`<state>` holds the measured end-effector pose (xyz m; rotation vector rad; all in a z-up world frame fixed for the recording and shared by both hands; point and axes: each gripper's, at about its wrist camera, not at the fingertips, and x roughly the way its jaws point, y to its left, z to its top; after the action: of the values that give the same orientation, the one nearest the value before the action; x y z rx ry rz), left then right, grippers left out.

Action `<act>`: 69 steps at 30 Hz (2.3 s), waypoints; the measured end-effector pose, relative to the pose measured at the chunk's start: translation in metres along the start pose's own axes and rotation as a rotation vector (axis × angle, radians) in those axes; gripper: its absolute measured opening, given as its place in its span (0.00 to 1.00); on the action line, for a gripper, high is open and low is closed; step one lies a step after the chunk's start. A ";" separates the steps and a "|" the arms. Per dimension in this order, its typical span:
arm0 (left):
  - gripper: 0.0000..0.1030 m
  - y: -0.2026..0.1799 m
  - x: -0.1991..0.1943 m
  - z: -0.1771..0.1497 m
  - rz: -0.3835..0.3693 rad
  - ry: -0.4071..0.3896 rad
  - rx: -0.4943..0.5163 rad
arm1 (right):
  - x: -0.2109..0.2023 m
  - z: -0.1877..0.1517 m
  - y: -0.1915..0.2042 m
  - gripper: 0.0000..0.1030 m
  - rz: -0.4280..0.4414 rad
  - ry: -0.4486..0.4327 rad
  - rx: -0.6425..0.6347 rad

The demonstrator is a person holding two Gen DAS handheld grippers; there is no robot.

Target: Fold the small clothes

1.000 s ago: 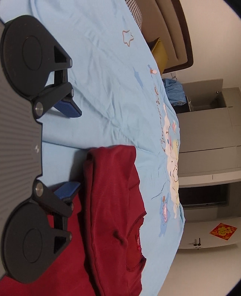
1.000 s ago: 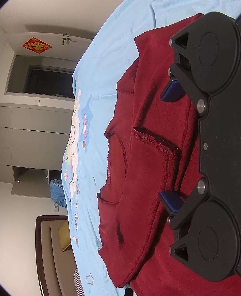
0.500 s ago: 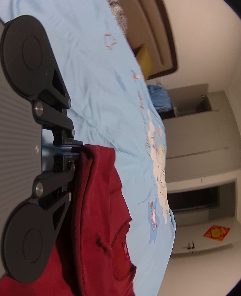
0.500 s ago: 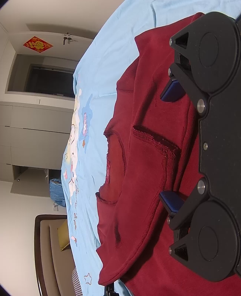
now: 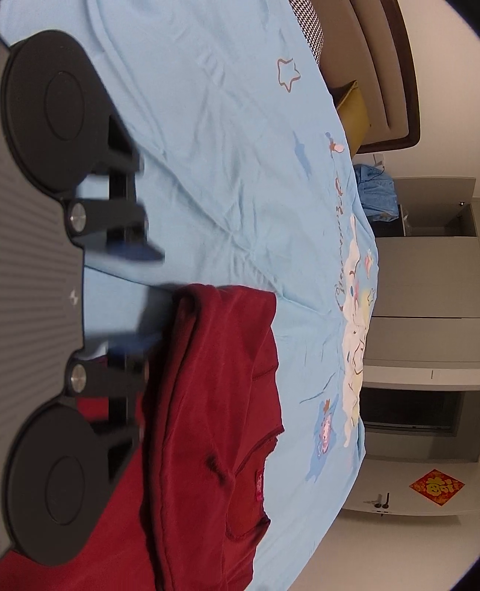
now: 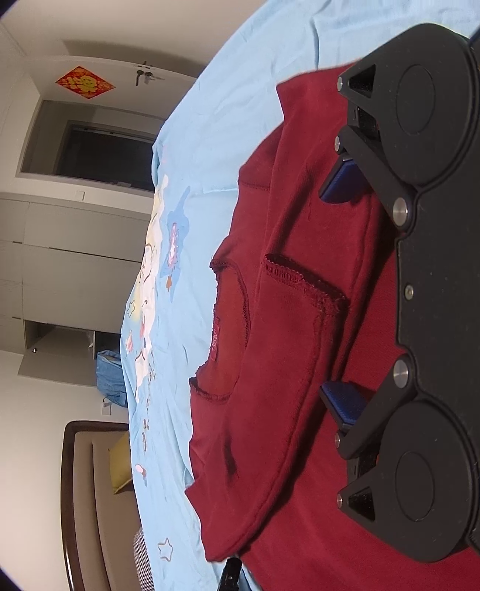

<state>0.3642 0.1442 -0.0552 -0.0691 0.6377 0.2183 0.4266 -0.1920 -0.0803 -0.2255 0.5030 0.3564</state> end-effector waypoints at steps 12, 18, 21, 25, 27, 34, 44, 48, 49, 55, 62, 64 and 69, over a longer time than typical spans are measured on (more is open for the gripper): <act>0.94 -0.001 -0.098 -0.050 -0.095 0.017 0.005 | -0.117 -0.049 -0.013 0.99 0.013 0.069 -0.045; 1.00 -0.003 -0.139 -0.087 -0.113 0.023 0.026 | -0.171 -0.086 -0.006 0.99 0.017 0.117 -0.085; 1.00 -0.008 -0.156 -0.102 -0.110 0.018 0.056 | -0.194 -0.098 0.003 0.99 0.040 0.101 -0.134; 1.00 -0.018 -0.173 -0.113 -0.111 0.010 0.103 | -0.220 -0.108 0.017 0.99 0.120 0.064 -0.208; 1.00 -0.025 -0.180 -0.116 -0.125 0.004 0.127 | -0.230 -0.113 0.026 0.99 0.149 0.049 -0.264; 1.00 -0.046 -0.200 -0.125 -0.199 -0.013 0.178 | -0.249 -0.136 0.069 0.96 0.151 0.014 -0.529; 1.00 -0.068 -0.210 -0.139 -0.272 0.000 0.217 | -0.252 -0.162 0.092 0.82 0.084 0.030 -0.734; 1.00 -0.072 -0.212 -0.143 -0.292 0.004 0.226 | -0.249 -0.167 0.101 0.67 0.086 0.012 -0.793; 1.00 -0.073 -0.213 -0.143 -0.297 0.003 0.228 | -0.250 -0.168 0.104 0.63 0.095 0.006 -0.808; 1.00 -0.079 -0.222 -0.151 -0.350 -0.016 0.265 | -0.260 -0.162 0.107 0.12 0.154 -0.024 -0.796; 1.00 -0.104 -0.234 -0.169 -0.419 -0.062 0.409 | -0.265 -0.115 0.087 0.07 0.226 -0.022 -0.487; 1.00 -0.117 -0.237 -0.175 -0.413 -0.086 0.460 | -0.263 -0.099 0.076 0.07 0.249 -0.020 -0.374; 1.00 -0.148 -0.230 -0.183 -0.367 -0.136 0.525 | -0.259 -0.065 0.048 0.06 0.296 -0.020 -0.165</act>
<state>0.1106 -0.0653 -0.0648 0.3303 0.5190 -0.3002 0.1693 -0.2390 -0.0103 -0.3076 0.4887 0.6892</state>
